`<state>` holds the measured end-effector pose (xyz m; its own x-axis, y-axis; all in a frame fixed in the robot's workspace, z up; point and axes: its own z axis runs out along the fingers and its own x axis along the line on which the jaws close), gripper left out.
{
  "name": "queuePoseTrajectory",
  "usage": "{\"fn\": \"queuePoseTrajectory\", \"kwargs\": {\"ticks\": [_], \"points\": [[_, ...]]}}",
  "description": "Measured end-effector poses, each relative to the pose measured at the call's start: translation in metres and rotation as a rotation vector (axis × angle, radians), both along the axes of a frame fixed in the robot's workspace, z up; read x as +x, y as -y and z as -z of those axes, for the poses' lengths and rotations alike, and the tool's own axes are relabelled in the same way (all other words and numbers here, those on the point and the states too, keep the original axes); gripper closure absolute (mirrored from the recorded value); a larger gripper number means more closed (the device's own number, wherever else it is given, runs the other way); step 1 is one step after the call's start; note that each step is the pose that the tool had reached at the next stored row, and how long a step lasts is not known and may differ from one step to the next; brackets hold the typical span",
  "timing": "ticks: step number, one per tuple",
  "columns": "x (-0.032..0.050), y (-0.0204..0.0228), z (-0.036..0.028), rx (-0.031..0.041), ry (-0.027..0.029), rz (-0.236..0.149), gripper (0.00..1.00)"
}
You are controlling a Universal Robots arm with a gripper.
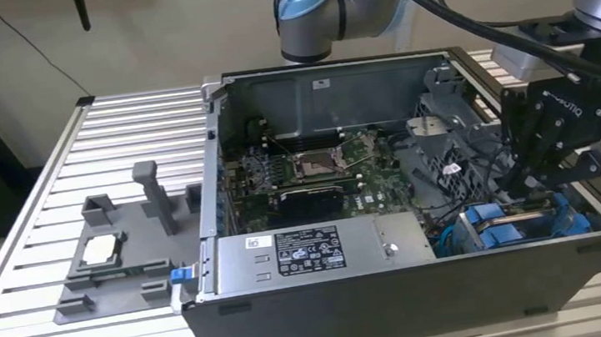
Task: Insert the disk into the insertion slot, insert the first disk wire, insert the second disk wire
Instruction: 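Insert the second disk wire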
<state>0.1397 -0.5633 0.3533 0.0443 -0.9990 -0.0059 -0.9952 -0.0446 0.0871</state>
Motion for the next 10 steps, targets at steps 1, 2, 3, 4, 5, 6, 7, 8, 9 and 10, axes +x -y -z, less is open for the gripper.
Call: {"fn": "queuePoseTrajectory", "kwargs": {"ticks": [1,2,3,4,5,6,7,8,9,10], "points": [[0.0003,0.0001,0.0005,0.0019,-0.0018,0.001,0.84],[0.0006,0.0002,0.0009,0.0036,-0.0028,0.002,0.84],[0.0009,0.0003,0.0012,0.0046,-0.0031,0.003,0.84],[0.0012,0.0006,0.0014,0.0048,-0.0032,0.005,0.84],[0.0013,0.0008,0.0017,0.0051,-0.0032,0.008,0.84],[0.0015,0.0011,0.0019,0.0051,-0.0032,0.011,0.84],[0.0017,0.0014,0.0021,0.0053,-0.0033,0.015,0.84],[0.0018,0.0017,0.0024,0.0054,-0.0032,0.02,0.84],[0.0019,0.002,0.0027,0.0055,-0.0032,0.024,0.84],[0.0022,0.002,0.003,0.0056,-0.0032,0.026,0.84]]}}
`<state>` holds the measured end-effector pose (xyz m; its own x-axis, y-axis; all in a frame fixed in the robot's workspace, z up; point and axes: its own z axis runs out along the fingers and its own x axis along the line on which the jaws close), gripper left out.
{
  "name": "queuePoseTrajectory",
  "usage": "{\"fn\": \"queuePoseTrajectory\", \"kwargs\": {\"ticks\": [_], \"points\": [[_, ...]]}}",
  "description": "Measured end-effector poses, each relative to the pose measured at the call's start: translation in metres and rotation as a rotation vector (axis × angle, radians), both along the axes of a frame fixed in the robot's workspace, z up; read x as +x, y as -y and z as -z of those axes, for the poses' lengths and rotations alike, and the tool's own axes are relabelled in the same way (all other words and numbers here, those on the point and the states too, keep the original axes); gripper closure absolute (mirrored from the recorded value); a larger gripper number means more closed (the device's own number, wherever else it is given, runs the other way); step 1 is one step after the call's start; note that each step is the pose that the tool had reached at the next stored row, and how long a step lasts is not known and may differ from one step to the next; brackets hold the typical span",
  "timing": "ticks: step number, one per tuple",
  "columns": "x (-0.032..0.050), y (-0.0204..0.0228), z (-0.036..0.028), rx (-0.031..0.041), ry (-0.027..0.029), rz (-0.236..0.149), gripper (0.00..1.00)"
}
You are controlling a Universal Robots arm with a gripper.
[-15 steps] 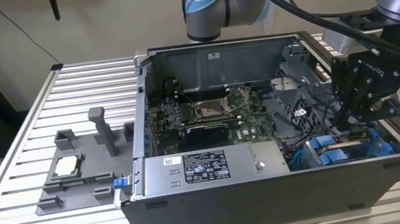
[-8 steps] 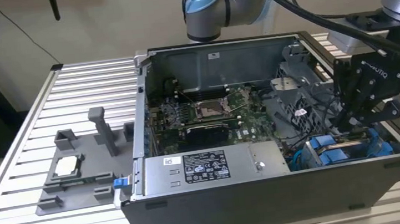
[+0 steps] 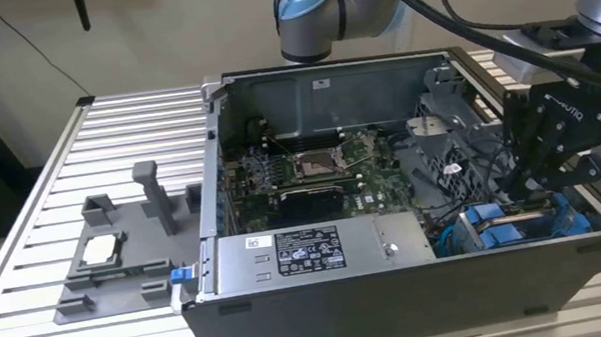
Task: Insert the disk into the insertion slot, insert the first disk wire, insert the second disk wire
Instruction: 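Insert the second disk wire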
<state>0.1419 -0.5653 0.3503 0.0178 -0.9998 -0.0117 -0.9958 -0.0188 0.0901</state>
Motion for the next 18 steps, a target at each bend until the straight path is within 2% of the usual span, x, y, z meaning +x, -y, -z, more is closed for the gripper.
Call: {"fn": "queuePoseTrajectory", "kwargs": {"ticks": [18], "points": [[0.0008,0.0,0.0038,0.0008,-0.0003,0.003,0.84]]}}
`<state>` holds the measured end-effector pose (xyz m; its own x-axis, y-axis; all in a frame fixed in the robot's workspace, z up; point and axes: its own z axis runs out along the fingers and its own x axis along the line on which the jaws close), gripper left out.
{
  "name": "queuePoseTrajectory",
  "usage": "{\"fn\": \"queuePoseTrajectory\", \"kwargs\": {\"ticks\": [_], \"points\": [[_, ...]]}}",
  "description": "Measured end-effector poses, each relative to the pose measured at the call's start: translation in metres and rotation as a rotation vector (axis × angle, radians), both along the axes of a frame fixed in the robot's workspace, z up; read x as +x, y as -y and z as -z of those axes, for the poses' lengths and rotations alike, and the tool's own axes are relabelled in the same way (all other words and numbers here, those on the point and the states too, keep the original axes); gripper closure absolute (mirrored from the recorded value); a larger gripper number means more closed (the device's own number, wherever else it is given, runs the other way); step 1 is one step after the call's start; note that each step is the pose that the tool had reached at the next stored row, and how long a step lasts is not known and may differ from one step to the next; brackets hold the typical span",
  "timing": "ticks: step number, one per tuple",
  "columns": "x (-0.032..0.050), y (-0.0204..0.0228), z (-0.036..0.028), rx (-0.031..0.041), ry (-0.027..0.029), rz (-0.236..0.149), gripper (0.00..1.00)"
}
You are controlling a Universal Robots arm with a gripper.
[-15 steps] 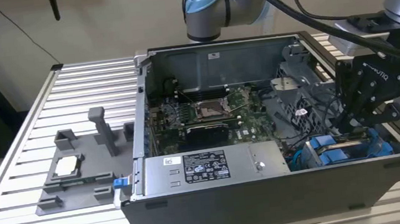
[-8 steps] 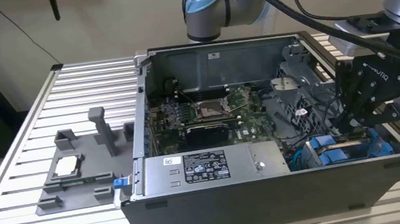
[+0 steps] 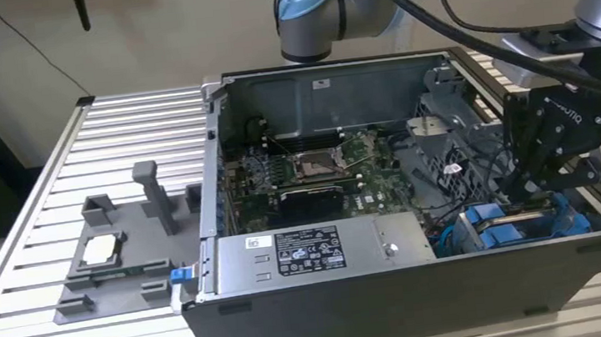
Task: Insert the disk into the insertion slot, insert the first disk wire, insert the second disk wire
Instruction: 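Insert the second disk wire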
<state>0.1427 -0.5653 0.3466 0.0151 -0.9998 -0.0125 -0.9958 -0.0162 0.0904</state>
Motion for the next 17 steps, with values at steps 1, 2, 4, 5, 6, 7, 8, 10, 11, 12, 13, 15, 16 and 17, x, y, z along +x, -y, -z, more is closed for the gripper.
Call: {"fn": "queuePoseTrajectory", "kwargs": {"ticks": [1,2,4,5,6,7,8,10,11,12,13,15,16,17], "points": [[0.0002,0.0,0.0003,0.0001,0.0,0.0,0.84],[0.0006,0.0,0.0006,0.0003,0.0,0.0,0.84],[0.0011,-0.0001,0.0012,0.0007,0.0,0.0,0.84],[0.0012,-0.0001,0.0015,0.0009,0.0,0.0,0.84],[0.0013,-0.0001,0.0018,0.0012,0.0,0.0,0.84],[0.0014,-0.0001,0.0021,0.0013,0.0,0.0,0.84],[0.0016,-0.0002,0.0023,0.0014,0.0,0.0,0.84],[0.0019,-0.0002,0.0031,0.0017,0.0,0.0,0.84],[0.0021,-0.0002,0.0034,0.0018,0.0,0.0,0.84],[0.0022,-0.0002,0.0036,0.0018,0.0,0.0,0.84],[0.0023,-0.0002,0.0038,0.0019,0.0,0.0,0.84],[0.0027,-0.0003,0.0044,0.0021,0.0,0.0,0.84],[0.0027,-0.0003,0.0046,0.0022,0.0,0.0,0.84],[0.0028,-0.0003,0.0048,0.0024,0.0,0.0,0.84]]}}
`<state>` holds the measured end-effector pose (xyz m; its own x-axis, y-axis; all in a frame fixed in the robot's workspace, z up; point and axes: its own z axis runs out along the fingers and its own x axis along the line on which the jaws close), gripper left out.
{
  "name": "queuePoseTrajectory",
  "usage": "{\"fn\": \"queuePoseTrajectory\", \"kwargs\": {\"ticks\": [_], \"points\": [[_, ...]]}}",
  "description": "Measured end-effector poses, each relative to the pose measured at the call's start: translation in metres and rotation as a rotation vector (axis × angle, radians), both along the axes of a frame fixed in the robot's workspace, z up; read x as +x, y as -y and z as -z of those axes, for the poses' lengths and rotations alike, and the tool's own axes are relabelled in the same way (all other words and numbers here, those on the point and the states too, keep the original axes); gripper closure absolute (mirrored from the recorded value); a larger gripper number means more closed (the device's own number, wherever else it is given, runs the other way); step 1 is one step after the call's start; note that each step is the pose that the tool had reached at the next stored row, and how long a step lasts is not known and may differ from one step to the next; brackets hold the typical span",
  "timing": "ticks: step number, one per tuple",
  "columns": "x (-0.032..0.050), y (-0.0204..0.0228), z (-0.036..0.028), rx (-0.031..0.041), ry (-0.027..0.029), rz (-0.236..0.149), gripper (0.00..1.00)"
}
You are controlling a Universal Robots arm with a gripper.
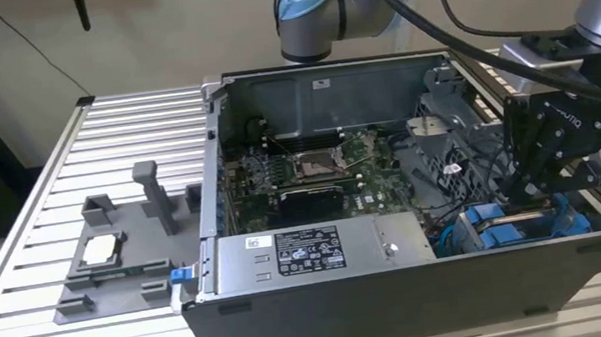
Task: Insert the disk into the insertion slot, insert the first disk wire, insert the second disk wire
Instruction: 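Insert the second disk wire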
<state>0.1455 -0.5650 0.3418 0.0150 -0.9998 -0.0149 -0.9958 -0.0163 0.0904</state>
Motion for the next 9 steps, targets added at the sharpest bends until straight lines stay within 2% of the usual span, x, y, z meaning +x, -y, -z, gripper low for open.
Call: {"fn": "queuePoseTrajectory", "kwargs": {"ticks": [9], "points": [[0.0001,-0.0024,0.0008,0.0006,0.0,0.003,0.84]]}}
